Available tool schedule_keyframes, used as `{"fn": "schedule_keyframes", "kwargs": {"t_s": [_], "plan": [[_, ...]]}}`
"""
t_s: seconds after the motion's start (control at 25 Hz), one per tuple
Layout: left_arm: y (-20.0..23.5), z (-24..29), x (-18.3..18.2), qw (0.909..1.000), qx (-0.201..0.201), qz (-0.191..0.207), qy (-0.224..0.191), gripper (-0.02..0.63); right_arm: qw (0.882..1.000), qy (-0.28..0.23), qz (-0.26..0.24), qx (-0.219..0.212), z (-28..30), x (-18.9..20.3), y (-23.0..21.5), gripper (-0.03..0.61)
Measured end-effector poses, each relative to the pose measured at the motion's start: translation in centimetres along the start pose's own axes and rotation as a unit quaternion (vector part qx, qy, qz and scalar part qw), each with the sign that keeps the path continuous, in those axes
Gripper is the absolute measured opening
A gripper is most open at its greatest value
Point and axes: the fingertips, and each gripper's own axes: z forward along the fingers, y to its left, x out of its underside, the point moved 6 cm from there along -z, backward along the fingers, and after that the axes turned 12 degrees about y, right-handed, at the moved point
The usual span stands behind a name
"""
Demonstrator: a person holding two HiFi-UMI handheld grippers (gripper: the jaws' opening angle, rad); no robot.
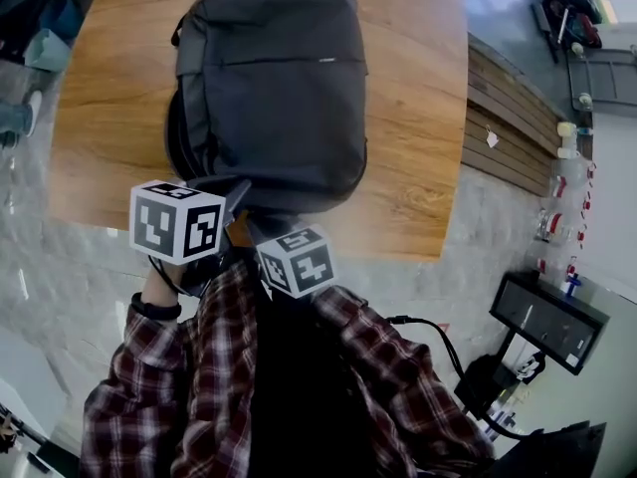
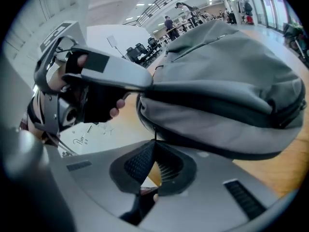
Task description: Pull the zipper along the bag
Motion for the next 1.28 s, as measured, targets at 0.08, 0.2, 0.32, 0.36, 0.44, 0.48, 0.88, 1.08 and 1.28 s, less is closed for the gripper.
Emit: {"fn": "schedule_keyframes", "kwargs": {"t_s": [0.08, 0.2, 0.32, 0.36, 0.44, 0.48, 0.88, 1.08, 1.28], "plan": [[0.3, 2.0, 1.0, 0.999, -0.027, 0.023, 0.026, 0.032, 1.0, -0.002, 0.003, 0.002, 0.2, -0.1, 0.1, 0.008], [1.6, 4.1, 2.4, 0.9952, -0.062, 0.064, 0.041, 0.031, 1.0, -0.003, 0.016, 0.012, 0.4, 0.2, -0.1, 0.008], [1.8, 4.3, 2.6, 0.9933, -0.073, 0.08, 0.038, 0.02, 1.0, 0.002, 0.008, 0.03, 0.2, 0.5, -0.2, 0.008], [1.9, 4.3, 2.6, 0.9925, -0.076, 0.087, 0.039, 0.018, 0.999, 0.005, -0.001, 0.039, 0.0, 0.6, -0.3, 0.008], [1.9, 4.5, 2.7, 0.9914, -0.078, 0.097, 0.04, 0.017, 0.998, 0.012, -0.014, 0.057, -0.4, 1.0, -0.9, 0.008], [2.0, 4.6, 2.8, 0.9913, -0.076, 0.099, 0.04, 0.015, 0.998, 0.016, -0.017, 0.066, -0.8, 1.3, -1.4, 0.008], [2.9, 4.0, 3.0, 0.9915, -0.054, 0.097, 0.067, 0.011, 0.981, 0.044, -0.043, 0.187, -9.6, 4.6, -12.8, 0.011], [3.4, 3.2, 3.2, 0.9916, -0.051, 0.091, 0.076, 0.011, 0.977, 0.058, -0.079, 0.187, -9.6, 2.8, -15.0, 0.011], [5.4, 2.0, 3.6, 0.9937, -0.058, 0.085, 0.045, 0.011, 0.985, 0.05, -0.104, 0.126, -8.7, 3.1, -12.7, 0.008]]}}
